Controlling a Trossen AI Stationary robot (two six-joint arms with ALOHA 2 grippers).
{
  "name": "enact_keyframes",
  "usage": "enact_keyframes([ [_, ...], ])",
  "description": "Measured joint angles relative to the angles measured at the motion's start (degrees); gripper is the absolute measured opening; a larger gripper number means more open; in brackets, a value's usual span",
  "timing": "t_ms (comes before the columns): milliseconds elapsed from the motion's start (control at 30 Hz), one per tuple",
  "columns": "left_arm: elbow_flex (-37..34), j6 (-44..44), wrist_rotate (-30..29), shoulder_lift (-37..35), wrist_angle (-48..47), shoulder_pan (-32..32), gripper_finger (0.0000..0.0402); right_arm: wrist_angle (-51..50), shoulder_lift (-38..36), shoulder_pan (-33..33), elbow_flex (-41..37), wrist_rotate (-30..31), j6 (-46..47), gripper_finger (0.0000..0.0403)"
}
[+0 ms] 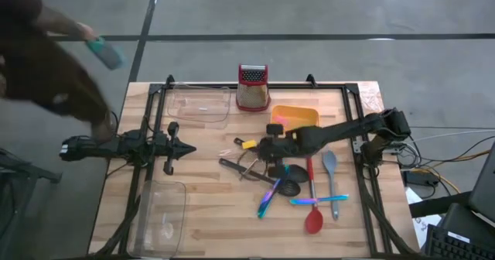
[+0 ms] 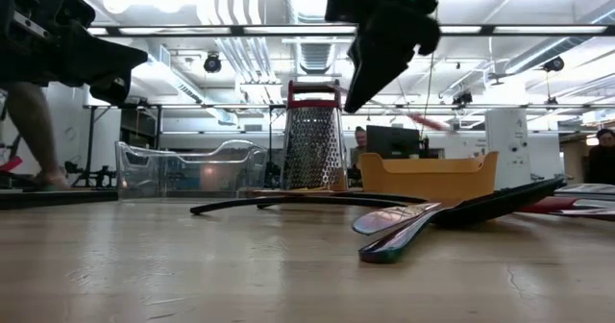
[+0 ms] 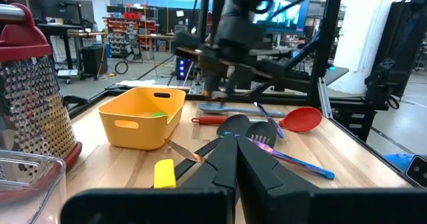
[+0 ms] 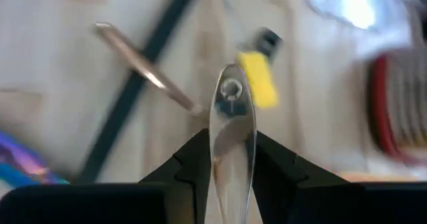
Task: Pick & Place Kitchen Items
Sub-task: Put the orange spatula into the yellow bin
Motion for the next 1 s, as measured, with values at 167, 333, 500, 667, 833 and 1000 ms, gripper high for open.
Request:
enact_keyframes([
  [167, 0.0, 0.0, 0.01, 0.03, -0.02, -0.02, 0.0005, -2.88, -0.84, -4.44, -0.11, 2.17, 3.92, 0.0072],
  [333, 0.0, -0.02, 0.0, 0.05, -0.02, 0.0, 0.0005, -4.71, -0.84, -8.58, -0.52, 2.06, 2.94, 0.0029],
  [500, 0.0, -0.01, 0.0, 0.05, -0.02, -0.01, 0.0005, -4.8, -0.84, -9.33, -0.52, 0.54, 0.38, 0.0017],
  [667, 0.0, 0.0, 0.0, 0.05, -0.02, 0.0, 0.0005, -7.97, -2.83, -9.47, -0.06, -0.63, 0.8, 0.0013],
  [833, 0.0, -0.01, 0.0, 0.05, -0.02, -0.01, 0.0005, -14.88, -6.2, -9.79, 3.07, -1.23, 4.53, 0.0014],
  [1000, 0.0, -0.01, 0.02, 0.05, -0.02, -0.02, 0.0005, -21.92, -8.49, -13.31, 3.87, 0.77, 10.62, 0.0014],
])
